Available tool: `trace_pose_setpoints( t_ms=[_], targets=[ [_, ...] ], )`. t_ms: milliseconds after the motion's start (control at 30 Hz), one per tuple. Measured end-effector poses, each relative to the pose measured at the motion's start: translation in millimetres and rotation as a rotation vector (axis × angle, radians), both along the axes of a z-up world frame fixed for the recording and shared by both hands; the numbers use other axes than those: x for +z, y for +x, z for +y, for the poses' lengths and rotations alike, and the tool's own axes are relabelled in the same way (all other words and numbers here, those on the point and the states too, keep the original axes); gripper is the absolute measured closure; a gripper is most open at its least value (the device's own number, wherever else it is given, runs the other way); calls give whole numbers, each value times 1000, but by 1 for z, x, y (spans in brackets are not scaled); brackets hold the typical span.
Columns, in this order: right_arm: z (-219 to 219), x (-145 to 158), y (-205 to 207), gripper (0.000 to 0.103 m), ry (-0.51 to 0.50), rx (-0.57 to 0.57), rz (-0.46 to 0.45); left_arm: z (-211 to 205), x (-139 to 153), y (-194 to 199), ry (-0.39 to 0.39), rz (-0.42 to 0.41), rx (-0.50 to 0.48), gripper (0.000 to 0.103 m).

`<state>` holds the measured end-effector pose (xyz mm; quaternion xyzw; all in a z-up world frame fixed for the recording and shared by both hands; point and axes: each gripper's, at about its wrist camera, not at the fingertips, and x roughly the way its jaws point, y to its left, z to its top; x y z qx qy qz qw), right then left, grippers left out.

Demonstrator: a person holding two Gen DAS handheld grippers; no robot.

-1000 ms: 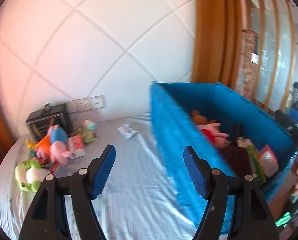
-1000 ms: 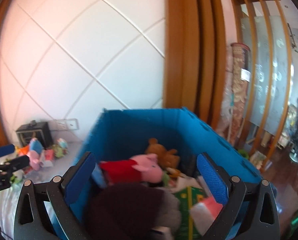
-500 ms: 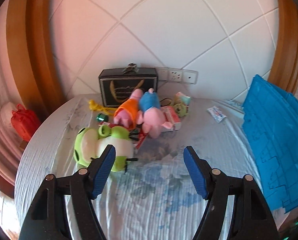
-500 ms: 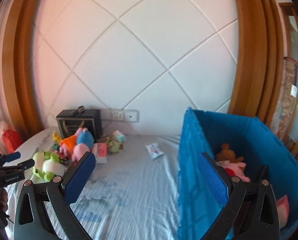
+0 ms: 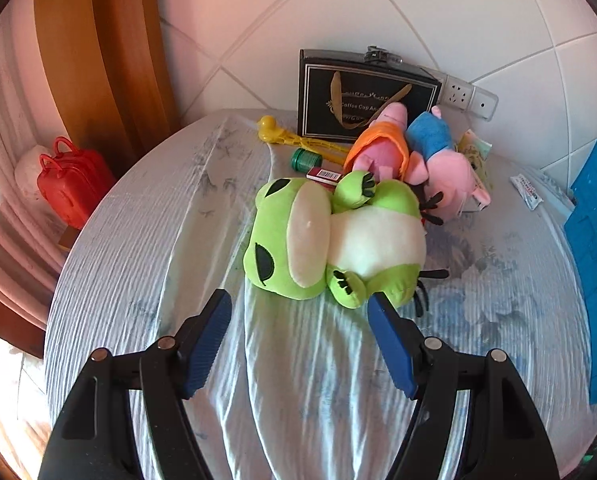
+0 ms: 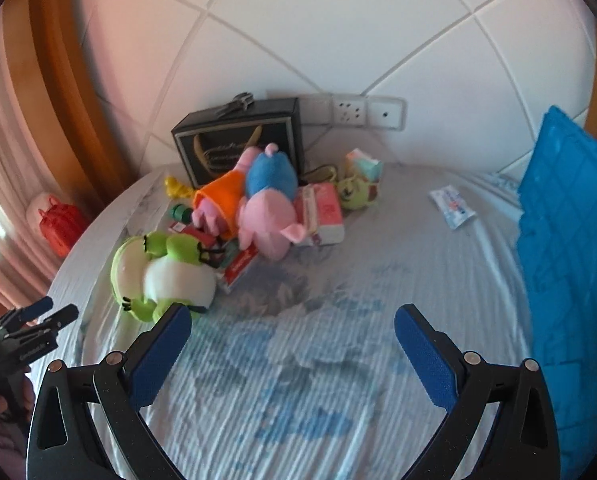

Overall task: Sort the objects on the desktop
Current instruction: 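Close both tools on the green frog plush from either side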

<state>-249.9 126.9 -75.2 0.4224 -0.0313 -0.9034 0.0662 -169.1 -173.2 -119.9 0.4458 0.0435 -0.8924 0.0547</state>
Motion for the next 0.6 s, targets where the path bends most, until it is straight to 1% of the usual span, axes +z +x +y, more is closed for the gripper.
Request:
trace_pose_setpoints(
  t_ms=[100,233,433,533,600],
  targets=[
    [-33,-31,-23,0,-53,18,-95,-15,-16,-17,-6,-24,-38,33],
    [-70,-62,-52,0,-46,29,-186,-28,-37,-46,19,-53,-88,33],
    [-117,-98,-96,0,-19,37,-262,-30,-68,-86,48,-110,-160,33],
    [-138,-115,-115,0,2,43,-298,-28,-82,-100,21,-139,-174,33],
    [-150,-124,-123,0,12,59,-316,-27,-87,-105,4,-143,-179,32]
  ],
)
